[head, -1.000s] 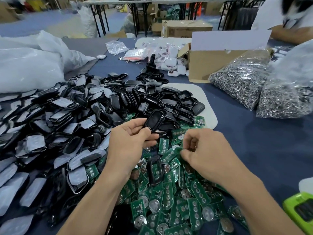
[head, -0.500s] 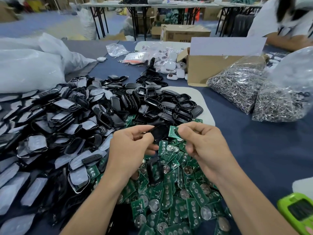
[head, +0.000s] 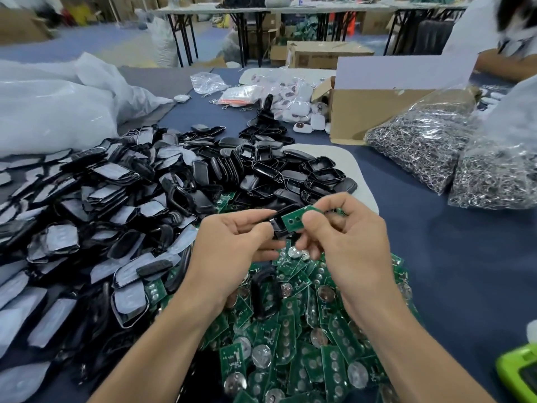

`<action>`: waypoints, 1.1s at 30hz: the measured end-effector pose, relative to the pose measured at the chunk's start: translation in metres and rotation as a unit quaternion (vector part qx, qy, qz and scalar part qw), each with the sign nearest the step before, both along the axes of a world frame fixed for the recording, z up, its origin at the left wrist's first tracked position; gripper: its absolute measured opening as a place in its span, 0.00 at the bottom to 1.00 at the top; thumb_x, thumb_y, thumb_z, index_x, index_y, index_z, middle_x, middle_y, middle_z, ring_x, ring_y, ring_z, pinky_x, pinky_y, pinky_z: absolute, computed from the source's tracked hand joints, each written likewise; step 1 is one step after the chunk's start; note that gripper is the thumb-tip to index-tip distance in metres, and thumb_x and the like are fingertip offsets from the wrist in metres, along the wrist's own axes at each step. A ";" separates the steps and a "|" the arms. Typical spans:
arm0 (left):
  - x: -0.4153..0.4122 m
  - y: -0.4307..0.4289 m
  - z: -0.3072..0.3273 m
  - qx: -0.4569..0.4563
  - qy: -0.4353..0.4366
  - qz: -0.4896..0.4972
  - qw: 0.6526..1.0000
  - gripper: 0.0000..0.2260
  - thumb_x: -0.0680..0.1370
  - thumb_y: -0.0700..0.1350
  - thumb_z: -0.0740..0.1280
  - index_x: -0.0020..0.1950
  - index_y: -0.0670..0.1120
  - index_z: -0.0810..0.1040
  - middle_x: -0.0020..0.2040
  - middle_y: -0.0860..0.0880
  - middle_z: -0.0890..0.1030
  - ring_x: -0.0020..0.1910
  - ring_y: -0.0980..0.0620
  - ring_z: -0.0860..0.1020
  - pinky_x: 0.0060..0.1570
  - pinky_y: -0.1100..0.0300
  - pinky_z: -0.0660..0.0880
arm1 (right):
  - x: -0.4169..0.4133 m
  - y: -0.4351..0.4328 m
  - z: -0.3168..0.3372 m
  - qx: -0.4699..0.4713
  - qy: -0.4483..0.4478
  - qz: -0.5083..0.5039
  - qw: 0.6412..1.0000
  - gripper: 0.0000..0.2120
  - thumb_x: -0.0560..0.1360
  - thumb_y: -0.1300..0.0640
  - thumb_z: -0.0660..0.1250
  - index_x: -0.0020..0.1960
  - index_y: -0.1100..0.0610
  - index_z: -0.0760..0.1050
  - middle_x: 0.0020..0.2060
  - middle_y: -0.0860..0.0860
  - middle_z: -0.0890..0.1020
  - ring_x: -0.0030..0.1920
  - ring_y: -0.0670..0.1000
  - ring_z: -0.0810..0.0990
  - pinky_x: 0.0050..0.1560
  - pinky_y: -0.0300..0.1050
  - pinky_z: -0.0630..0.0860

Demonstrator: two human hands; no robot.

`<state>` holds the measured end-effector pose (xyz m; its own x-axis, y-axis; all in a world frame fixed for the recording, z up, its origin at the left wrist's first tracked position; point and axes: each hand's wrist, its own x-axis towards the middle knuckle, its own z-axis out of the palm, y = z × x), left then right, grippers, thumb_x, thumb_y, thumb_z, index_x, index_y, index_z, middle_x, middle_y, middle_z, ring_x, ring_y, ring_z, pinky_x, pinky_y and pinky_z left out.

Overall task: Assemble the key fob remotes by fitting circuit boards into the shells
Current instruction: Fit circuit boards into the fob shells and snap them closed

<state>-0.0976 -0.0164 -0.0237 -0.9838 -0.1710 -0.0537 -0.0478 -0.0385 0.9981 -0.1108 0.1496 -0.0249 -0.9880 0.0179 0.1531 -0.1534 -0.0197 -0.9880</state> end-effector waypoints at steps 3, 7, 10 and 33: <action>0.001 0.002 0.001 0.016 -0.001 -0.014 1.000 0.11 0.81 0.34 0.70 0.52 0.49 0.86 0.44 0.45 0.89 0.43 0.45 0.89 0.40 0.59 0.84 | 0.000 -0.003 -0.004 0.084 0.029 -0.060 0.994 0.05 0.73 0.53 0.77 0.42 0.45 0.82 0.31 0.45 0.84 0.30 0.43 0.78 0.33 0.37 0.73; 0.001 0.000 0.000 0.017 -0.004 -0.024 1.000 0.10 0.81 0.33 0.70 0.54 0.46 0.86 0.45 0.44 0.89 0.44 0.45 0.89 0.42 0.58 0.85 | -0.001 -0.005 -0.003 0.103 0.032 -0.074 0.991 0.07 0.73 0.54 0.78 0.41 0.44 0.83 0.31 0.43 0.84 0.29 0.40 0.78 0.31 0.32 0.72; 0.002 0.000 0.001 0.022 -0.001 -0.030 0.999 0.10 0.80 0.32 0.70 0.54 0.46 0.86 0.44 0.44 0.89 0.43 0.44 0.89 0.42 0.59 0.84 | -0.001 -0.006 -0.003 0.121 0.027 -0.096 0.988 0.07 0.73 0.54 0.79 0.39 0.46 0.83 0.31 0.42 0.84 0.30 0.41 0.80 0.31 0.32 0.73; 0.012 0.007 0.005 -0.031 0.027 0.046 0.998 0.12 0.72 0.32 0.78 0.46 0.50 0.87 0.37 0.44 0.87 0.34 0.44 0.87 0.37 0.57 0.84 | 0.013 -0.019 0.000 0.245 0.109 -0.178 0.947 0.12 0.69 0.49 0.81 0.35 0.48 0.79 0.27 0.40 0.78 0.39 0.42 0.80 0.38 0.31 0.74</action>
<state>-0.0856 -0.0089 -0.0188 -0.9647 -0.2630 0.0130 0.0077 0.0212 0.9997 -0.0974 0.1306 -0.0246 -0.8766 0.2176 0.4291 -0.2656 0.5248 -0.8087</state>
